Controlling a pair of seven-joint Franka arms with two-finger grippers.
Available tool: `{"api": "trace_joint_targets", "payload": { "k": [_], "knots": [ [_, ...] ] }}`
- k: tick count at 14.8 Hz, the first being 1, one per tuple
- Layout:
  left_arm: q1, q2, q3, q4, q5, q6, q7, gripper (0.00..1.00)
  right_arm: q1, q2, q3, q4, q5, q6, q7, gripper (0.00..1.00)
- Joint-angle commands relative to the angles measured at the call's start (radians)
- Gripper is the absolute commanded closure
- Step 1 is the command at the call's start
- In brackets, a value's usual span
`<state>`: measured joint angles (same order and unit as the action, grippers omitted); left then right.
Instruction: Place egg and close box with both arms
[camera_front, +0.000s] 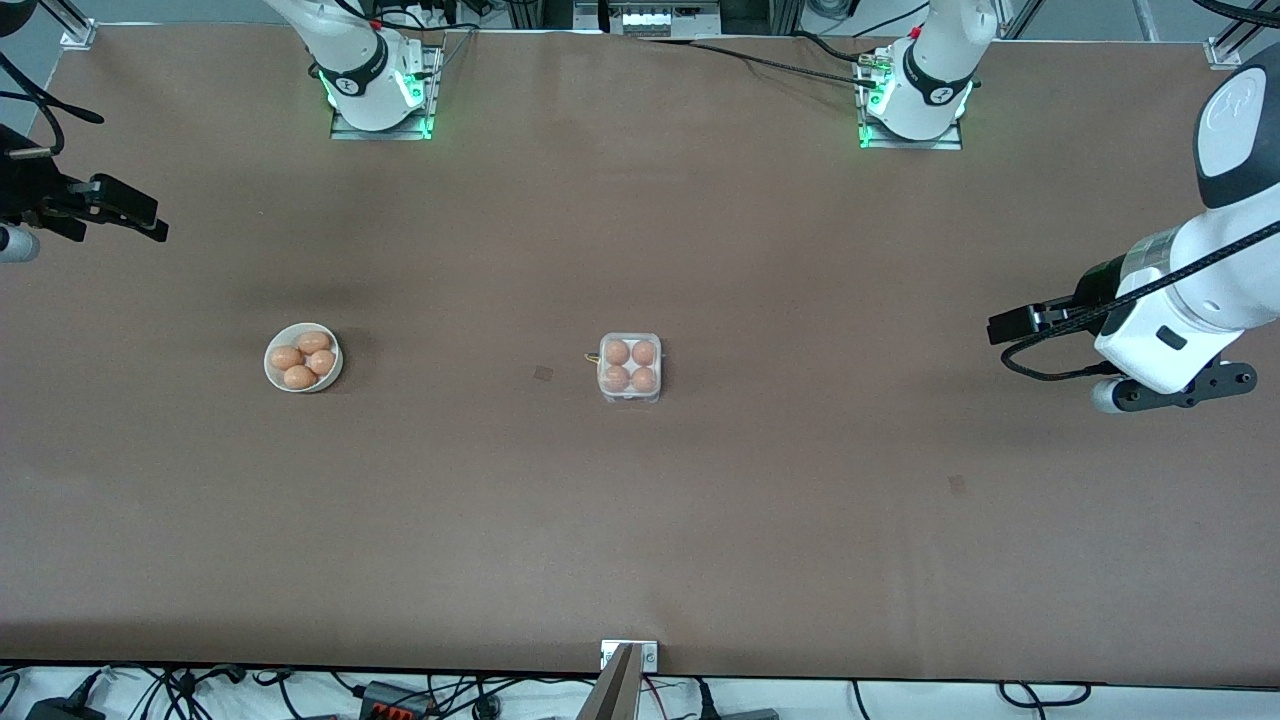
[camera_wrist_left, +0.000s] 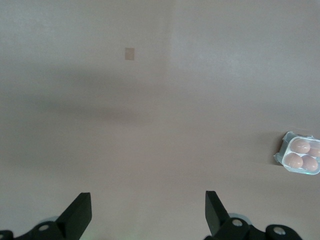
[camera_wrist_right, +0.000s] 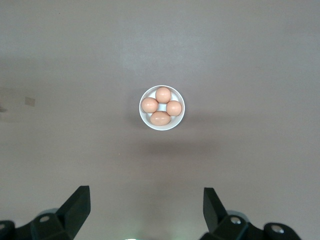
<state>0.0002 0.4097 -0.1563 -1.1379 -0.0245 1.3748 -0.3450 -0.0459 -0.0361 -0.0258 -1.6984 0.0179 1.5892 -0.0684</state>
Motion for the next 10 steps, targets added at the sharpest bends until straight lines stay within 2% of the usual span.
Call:
{"api": "trace_joint_targets", "payload": {
  "k": [1, 5, 10],
  "knots": [
    [0.018, -0.029, -0.005, 0.006, 0.04, -0.013, 0.012, 0.0, -0.003, -0.005, 0.004, -0.001, -0.003, -0.009, 0.016, 0.0],
    [0.024, -0.097, -0.011, -0.058, 0.063, -0.002, 0.018, 0.0, -0.003, -0.005, 0.004, -0.001, -0.003, -0.009, 0.018, 0.0],
    [0.052, -0.268, -0.022, -0.308, 0.055, 0.09, 0.014, 0.0, -0.002, -0.005, 0.004, -0.001, -0.003, -0.009, 0.016, 0.0]
  ]
}}
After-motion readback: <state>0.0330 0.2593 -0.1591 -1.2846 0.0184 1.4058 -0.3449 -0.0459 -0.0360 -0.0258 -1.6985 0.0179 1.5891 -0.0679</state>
